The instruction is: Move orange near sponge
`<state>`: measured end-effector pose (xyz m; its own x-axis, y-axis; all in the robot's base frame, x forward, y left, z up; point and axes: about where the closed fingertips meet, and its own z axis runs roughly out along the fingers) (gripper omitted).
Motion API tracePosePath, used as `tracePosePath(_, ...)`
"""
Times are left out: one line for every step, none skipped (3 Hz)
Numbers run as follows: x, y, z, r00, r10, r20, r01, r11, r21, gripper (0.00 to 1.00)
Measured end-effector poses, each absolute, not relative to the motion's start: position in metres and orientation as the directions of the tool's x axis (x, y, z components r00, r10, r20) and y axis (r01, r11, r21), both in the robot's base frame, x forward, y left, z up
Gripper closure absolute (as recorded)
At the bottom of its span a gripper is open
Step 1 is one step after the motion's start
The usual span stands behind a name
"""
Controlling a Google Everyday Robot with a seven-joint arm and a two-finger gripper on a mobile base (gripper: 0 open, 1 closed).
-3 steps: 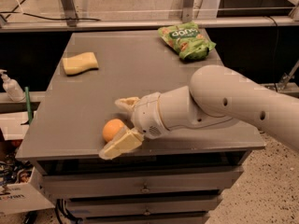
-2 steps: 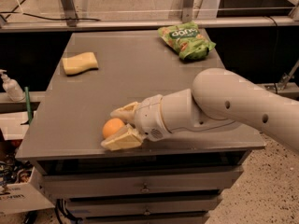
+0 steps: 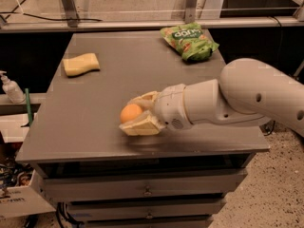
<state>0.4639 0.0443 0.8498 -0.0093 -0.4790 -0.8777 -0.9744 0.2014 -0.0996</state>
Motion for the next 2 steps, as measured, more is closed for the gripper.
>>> tracePosePath(0.503,-0.005,0.891,-0.012,-0.46,-0.888,-0.942,0.304,-0.145,1.0)
tracePosePath(0.509,-0.008,0.906,0.01,-0.455,-0.89,-0.934,0.313,-0.17,1.0)
